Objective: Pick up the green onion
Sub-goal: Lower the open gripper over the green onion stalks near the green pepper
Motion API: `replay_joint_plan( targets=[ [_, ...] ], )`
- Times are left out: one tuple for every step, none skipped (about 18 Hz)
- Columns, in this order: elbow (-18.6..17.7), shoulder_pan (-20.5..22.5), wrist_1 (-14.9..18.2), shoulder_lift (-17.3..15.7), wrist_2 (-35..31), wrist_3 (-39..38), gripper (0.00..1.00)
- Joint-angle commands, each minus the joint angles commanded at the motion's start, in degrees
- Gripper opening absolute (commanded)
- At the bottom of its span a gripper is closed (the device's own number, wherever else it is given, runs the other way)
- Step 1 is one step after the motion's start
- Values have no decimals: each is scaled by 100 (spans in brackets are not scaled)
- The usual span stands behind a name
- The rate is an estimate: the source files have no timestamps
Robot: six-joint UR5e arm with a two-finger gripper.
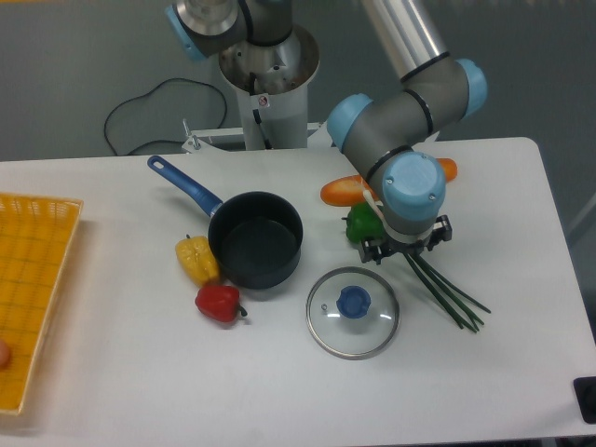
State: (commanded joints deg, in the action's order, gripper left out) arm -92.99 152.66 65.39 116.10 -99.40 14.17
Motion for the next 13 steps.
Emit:
replay_joint_plan(
  targets=[
    [-26,61,9,-9,0,-106,100],
    [-44,105,18,-9,-9,-220,100],
    [-44,141,35,0,-18,-326,100],
    [-44,219,35,17,-18,-396,100],
    [-35,290,35,61,-18,-423,100],
    [-53,369,27,114,-18,-415,100],
    [-53,439,27,166,-18,-415,100],
    [-44,492,27,228,-26,-406,100],
    [-35,536,27,263,-26,-397,100],
    [-18,545,27,264,-18,-388,100],
    [43,589,27,272,-9,-371,100],
    [166,624,44,298,17,-406,100],
    [193,624,53,307,35,-406,100]
  ],
)
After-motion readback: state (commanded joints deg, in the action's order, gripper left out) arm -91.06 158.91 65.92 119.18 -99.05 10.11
